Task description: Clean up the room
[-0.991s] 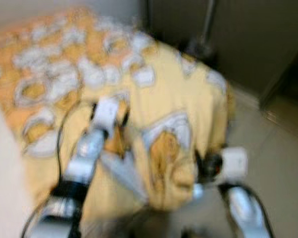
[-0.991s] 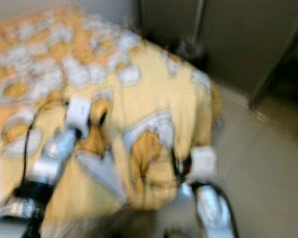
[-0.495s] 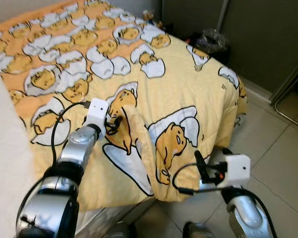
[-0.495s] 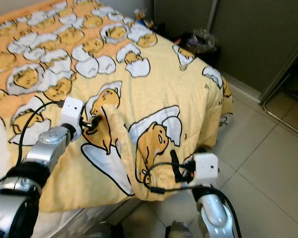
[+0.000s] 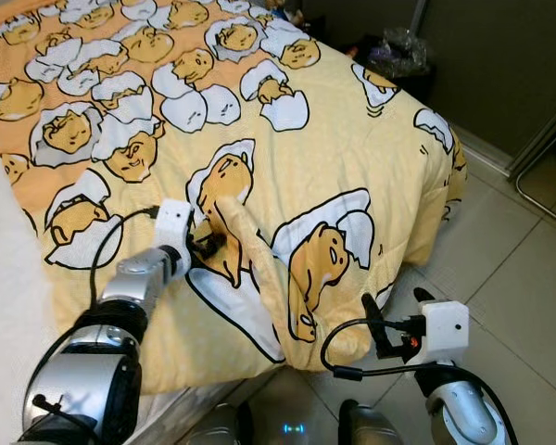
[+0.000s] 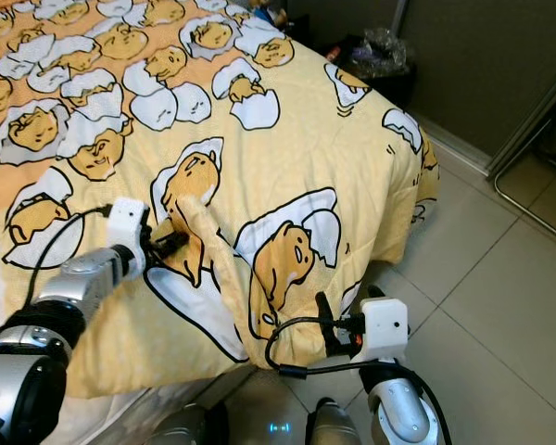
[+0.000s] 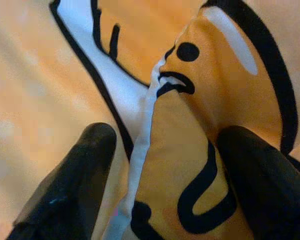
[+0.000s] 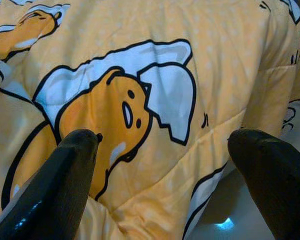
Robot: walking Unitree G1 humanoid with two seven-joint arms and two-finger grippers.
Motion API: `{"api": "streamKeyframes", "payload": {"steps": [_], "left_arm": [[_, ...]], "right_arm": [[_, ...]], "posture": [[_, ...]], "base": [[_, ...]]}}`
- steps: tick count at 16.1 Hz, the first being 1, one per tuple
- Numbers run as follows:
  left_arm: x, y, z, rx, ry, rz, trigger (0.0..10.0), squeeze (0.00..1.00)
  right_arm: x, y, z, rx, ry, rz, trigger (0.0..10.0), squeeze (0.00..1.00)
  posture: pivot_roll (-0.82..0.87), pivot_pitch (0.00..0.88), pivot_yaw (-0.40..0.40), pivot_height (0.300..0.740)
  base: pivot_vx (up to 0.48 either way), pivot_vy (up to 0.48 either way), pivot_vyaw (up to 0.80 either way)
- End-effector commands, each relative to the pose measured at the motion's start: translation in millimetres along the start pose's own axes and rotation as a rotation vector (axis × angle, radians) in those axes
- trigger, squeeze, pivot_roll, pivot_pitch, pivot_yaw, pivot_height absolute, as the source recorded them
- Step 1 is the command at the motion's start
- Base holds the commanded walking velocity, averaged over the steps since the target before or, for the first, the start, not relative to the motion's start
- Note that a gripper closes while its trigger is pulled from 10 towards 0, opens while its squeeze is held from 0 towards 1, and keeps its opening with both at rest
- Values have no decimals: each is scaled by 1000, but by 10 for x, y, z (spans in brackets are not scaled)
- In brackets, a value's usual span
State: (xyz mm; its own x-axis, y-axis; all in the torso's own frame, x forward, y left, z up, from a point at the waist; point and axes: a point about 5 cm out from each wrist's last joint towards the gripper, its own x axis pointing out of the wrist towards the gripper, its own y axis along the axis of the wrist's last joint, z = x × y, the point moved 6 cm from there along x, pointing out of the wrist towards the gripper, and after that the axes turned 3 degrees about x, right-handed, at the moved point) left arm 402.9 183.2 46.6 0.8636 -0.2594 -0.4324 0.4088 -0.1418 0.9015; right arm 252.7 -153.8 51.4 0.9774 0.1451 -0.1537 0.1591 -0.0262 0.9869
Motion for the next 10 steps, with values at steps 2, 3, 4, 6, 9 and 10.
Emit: {"api": "streamKeyframes", "payload": {"steps": [2, 3, 4, 6, 9, 10], "left_arm": [[-74, 17, -40, 15, -52, 47, 0, 0], [-100, 7, 29, 33, -113, 66, 0, 0], [-122, -18, 75, 58, -154, 72, 0, 0], [-160, -53, 112, 124, -201, 70, 0, 0], [-201, -249, 306, 131, -323, 21, 0, 0], [-206, -306, 349, 114, -336, 13, 0, 0]], "right_arm": [[35, 30, 1, 14, 5, 2, 10000, 0], [53, 37, -2, 13, 9, 3, 10000, 0], [70, 41, -11, 13, 14, 4, 10000, 0], [98, 41, -45, 12, 31, 1, 10000, 0], [123, 15, -54, 15, 42, -10, 10000, 0], [131, 15, -63, 13, 48, -10, 10000, 0]], "posture": [[-117, 206, 75, 740], [-112, 206, 72, 740], [-108, 207, 68, 740], [-100, 208, 61, 740], [-87, 190, 38, 740], [-86, 180, 37, 740]], "base": [[0, 0, 0], [0, 0, 0], [0, 0, 0], [0, 0, 0], [0, 0, 0], [0, 0, 0]]}}
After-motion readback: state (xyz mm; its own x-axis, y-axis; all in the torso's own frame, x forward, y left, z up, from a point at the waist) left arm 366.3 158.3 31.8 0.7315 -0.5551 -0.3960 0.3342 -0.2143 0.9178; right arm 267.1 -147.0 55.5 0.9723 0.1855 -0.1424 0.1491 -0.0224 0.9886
